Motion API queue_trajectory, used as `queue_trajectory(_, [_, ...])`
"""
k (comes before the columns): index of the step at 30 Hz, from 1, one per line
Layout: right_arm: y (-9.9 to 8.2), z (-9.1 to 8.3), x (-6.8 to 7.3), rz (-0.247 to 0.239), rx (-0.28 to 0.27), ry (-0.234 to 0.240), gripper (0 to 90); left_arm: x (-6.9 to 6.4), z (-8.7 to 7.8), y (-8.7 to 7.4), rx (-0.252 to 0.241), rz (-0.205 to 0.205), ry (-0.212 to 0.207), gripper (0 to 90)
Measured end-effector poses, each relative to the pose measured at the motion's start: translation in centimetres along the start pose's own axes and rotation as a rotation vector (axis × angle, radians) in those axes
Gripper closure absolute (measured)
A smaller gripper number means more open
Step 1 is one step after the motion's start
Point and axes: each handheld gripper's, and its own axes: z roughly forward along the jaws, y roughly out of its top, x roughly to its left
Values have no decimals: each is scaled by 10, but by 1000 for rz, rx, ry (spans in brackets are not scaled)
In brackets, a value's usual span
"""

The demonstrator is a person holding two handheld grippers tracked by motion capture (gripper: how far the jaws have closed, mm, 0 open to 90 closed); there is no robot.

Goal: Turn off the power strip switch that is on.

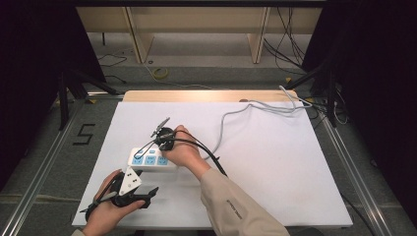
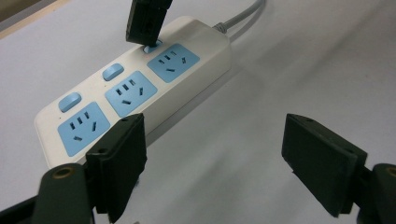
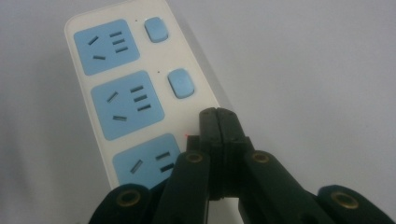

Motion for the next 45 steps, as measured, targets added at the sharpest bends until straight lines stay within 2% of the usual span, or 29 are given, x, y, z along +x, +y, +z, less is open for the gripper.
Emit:
queue_trajectory(15, [-2, -1, 1, 2, -17, -1, 900, 0, 0, 0, 1, -1, 0, 220])
queue_trajectory(16, [-3, -2, 1, 1, -34, -1, 900, 0, 0, 0, 1, -1, 0, 220])
queue_trajectory(21, [-3, -5, -1, -8, -18, -8, 900, 0, 0, 0, 1, -1, 0, 220])
queue_trajectory(35, [-8, -17, -4, -6, -58, -16, 900, 0, 1, 0, 0, -4, 0, 220])
queue_trajectory(38, [-11, -21, -5, -10, -80, -15, 900, 0, 1, 0, 2, -1, 1, 220])
queue_trajectory(41, [-14, -27, -7, 4, -101, -13, 857, 0, 0, 0, 6, 2, 3, 220])
queue_trajectory(45, [-20, -35, -10, 23, -129, -4, 846, 0, 1, 0, 6, 0, 2, 220])
